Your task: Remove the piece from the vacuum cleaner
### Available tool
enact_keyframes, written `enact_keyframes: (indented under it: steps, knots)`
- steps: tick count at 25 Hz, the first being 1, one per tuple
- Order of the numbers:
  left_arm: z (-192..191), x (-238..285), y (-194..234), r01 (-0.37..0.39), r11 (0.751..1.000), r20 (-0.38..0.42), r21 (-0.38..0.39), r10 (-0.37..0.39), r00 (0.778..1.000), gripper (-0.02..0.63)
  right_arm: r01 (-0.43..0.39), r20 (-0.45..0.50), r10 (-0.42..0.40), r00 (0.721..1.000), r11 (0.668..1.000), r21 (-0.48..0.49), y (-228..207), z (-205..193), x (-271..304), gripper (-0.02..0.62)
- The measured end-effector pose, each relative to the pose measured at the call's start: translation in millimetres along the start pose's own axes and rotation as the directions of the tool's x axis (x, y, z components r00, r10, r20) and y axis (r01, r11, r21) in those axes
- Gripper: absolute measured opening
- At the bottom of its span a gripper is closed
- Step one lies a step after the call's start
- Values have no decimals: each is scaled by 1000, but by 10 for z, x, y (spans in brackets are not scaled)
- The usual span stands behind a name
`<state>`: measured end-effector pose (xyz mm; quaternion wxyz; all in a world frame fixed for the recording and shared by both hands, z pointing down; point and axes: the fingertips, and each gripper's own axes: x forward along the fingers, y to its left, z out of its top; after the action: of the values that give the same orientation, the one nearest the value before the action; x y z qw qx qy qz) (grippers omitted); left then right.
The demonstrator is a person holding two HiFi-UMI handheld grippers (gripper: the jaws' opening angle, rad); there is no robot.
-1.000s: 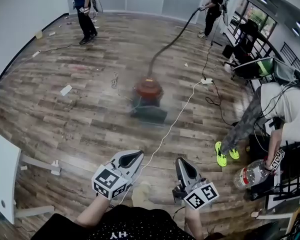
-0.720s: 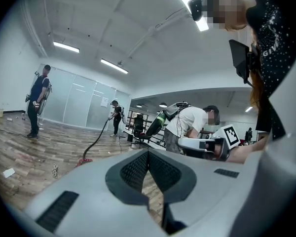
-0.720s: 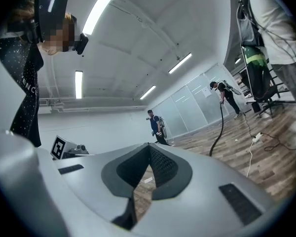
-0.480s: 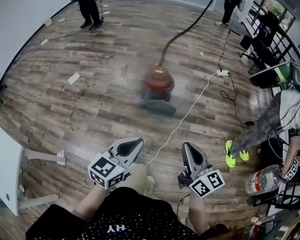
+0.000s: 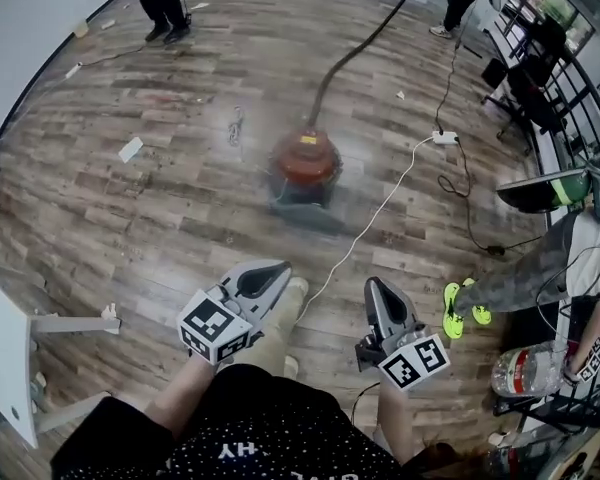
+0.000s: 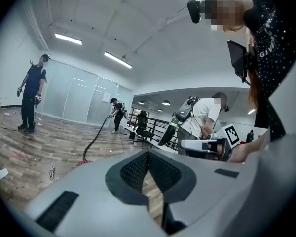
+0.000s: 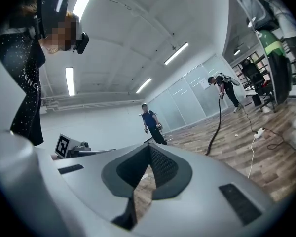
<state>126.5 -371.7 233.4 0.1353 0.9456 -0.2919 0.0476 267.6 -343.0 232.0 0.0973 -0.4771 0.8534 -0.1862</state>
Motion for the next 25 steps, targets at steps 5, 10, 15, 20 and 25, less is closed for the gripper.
enact_keyframes:
  steps: [5, 10, 15, 20, 25]
  knots:
    - [205, 439, 693, -26, 999, 10, -25, 27, 1000, 7, -28, 42, 26, 999, 999, 36, -447, 267, 650, 11]
    - [348, 921, 1294, 27, 998, 29, -65, -25, 999, 7, -71, 70, 67, 995, 996, 51, -841, 429, 1267, 11]
    - [240, 1363, 1630, 108, 993, 38, -56, -106, 994, 8, -33, 83, 26, 996, 997, 76, -1352, 334, 1532, 11]
    - [-102, 1650, 1892, 129, 989, 49, -71, -126, 991, 7, -13, 81, 8, 997, 998, 69, -1825, 90, 1683, 11]
    - [-788, 1842, 2145, 117, 992, 43, -48, -115, 992, 7, -20, 90, 15, 996, 998, 51, -2319, -474, 1806, 11]
